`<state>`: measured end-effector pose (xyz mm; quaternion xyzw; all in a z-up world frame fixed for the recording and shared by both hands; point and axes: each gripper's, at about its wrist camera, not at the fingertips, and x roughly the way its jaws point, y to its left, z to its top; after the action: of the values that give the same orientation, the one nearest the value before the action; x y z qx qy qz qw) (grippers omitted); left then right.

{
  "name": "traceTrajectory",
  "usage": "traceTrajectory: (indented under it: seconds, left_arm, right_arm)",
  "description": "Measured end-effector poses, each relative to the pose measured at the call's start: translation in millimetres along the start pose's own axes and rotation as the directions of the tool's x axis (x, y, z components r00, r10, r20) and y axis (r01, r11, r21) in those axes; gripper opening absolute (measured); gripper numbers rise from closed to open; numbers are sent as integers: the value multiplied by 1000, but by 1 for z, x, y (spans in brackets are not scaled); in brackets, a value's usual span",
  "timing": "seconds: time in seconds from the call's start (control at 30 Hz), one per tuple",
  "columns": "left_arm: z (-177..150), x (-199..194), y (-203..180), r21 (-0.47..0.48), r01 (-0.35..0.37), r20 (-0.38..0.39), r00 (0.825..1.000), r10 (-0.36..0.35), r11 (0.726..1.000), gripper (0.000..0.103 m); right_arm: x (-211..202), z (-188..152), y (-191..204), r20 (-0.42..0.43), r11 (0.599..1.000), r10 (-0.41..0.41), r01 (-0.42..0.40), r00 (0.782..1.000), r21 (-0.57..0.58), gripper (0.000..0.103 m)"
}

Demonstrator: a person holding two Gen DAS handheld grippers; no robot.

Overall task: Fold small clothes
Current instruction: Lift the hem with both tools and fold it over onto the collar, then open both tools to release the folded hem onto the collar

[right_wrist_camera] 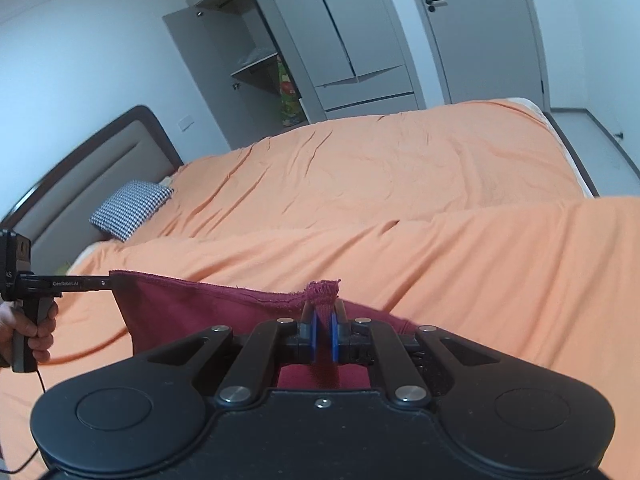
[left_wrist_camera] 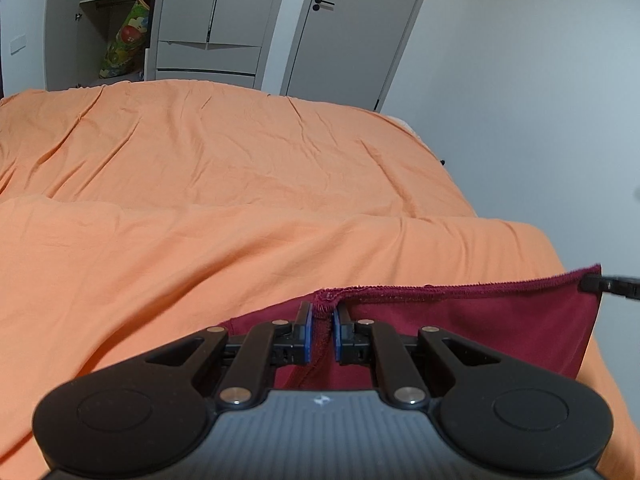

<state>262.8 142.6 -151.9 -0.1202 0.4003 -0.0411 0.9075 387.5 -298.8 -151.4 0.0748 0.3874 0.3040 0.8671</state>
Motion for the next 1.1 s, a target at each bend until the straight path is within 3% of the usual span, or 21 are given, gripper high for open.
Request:
traceTrajectory:
  seconds: [0.13, 0.3, 0.67, 0.97, 1.1]
  left_arm:
    - [3, 22, 15, -5, -32, -7, 999, 32, 999, 10]
    - [3, 49, 45, -85, -64, -46, 997, 60, 994, 10]
    - [-3, 100, 61, -52, -142, -107, 985, 136, 988, 10]
    - [-9, 120, 63, -30, -172, -141, 976, 166, 985, 10]
    - [-7, 122, 61, -17, -205, -142, 969, 201, 979, 15]
  right_arm:
    - [31, 9, -11, -15, 1000, -18, 18, 1000, 1, 7]
    - [70, 10, -24, -63, 999, -43, 44, 997, 16, 7]
    - [134, 4, -40, -130, 995, -89, 93, 988, 25, 7]
    - [161, -8, -50, -148, 990, -120, 128, 982, 51, 8]
    - [166, -12, -54, -146, 982, -171, 181, 974, 54, 22]
